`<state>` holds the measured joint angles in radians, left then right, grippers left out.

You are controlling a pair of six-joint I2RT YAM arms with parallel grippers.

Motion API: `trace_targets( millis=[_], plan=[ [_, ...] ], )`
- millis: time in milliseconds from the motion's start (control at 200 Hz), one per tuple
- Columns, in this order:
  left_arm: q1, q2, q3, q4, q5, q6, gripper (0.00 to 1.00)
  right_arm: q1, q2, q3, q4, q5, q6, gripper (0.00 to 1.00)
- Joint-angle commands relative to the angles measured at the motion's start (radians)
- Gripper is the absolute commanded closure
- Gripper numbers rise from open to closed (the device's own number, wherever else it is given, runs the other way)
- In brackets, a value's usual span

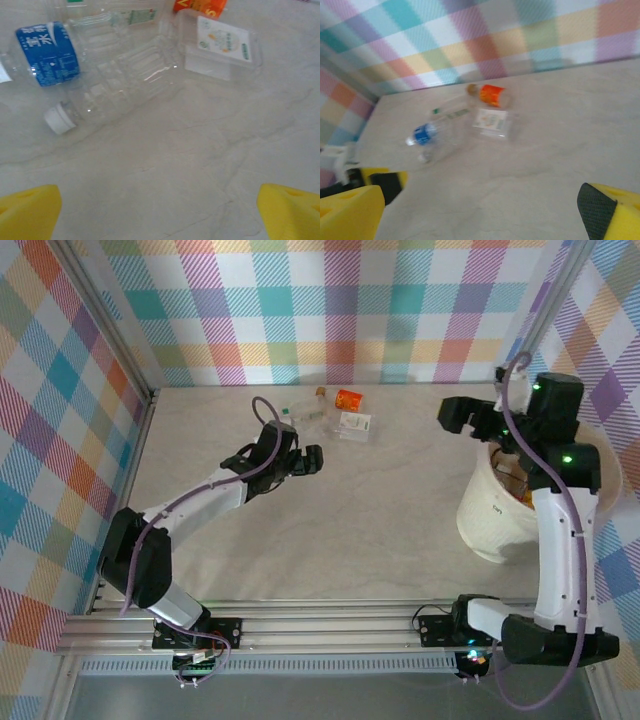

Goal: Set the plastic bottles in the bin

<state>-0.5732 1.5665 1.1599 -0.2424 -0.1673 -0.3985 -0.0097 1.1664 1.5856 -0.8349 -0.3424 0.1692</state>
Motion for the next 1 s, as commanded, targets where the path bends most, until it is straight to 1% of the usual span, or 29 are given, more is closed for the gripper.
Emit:
trace_targets(
  millis=[0, 75, 160, 205, 280, 370, 485, 665, 770, 860, 895, 995],
  plan=[
    [0.029, 0.036, 0.045, -0.114, -0.078, 0.036, 0.00, 0.109, -0.005, -0.030, 0.159, -0.052, 0.046, 0.00],
    [0.053, 0.061, 0.063, -0.139, -0.083, 0.042, 0.00, 0.198, 0.008, -0.063, 0.220, -0.047, 0.053, 0.00],
    [0.088, 0.095, 0.081, -0.148, -0.058, 0.064, 0.00, 0.289, 0.028, -0.096, 0.273, -0.016, 0.037, 0.00],
    [0.107, 0.120, 0.096, -0.153, -0.030, 0.082, 0.00, 0.333, 0.041, -0.106, 0.284, 0.020, 0.013, 0.00],
    [0.140, 0.166, 0.130, -0.167, 0.018, 0.118, 0.00, 0.403, 0.063, -0.108, 0.281, 0.116, -0.021, 0.00],
    [0.166, 0.227, 0.182, -0.186, 0.032, 0.166, 0.00, 0.454, 0.086, -0.118, 0.290, 0.188, -0.026, 0.00],
    [0.193, 0.294, 0.237, -0.174, 0.052, 0.215, 0.00, 0.486, 0.103, -0.155, 0.329, 0.196, 0.007, 0.00],
    [0.211, 0.366, 0.296, -0.109, 0.108, 0.268, 0.00, 0.509, 0.123, -0.165, 0.310, 0.193, 0.026, 0.00],
    [0.211, 0.405, 0.313, -0.059, 0.124, 0.299, 0.00, 0.513, 0.121, -0.168, 0.293, 0.216, 0.012, 0.00],
    [0.211, 0.446, 0.330, -0.045, 0.174, 0.329, 0.00, 0.513, 0.116, -0.140, 0.254, 0.253, -0.020, 0.00],
    [0.211, 0.463, 0.339, -0.004, 0.192, 0.341, 0.00, 0.513, 0.112, -0.132, 0.242, 0.264, -0.033, 0.00],
    [0.211, 0.504, 0.371, 0.003, 0.224, 0.374, 0.00, 0.513, 0.094, -0.131, 0.238, 0.291, -0.054, 0.00]
  ],
)
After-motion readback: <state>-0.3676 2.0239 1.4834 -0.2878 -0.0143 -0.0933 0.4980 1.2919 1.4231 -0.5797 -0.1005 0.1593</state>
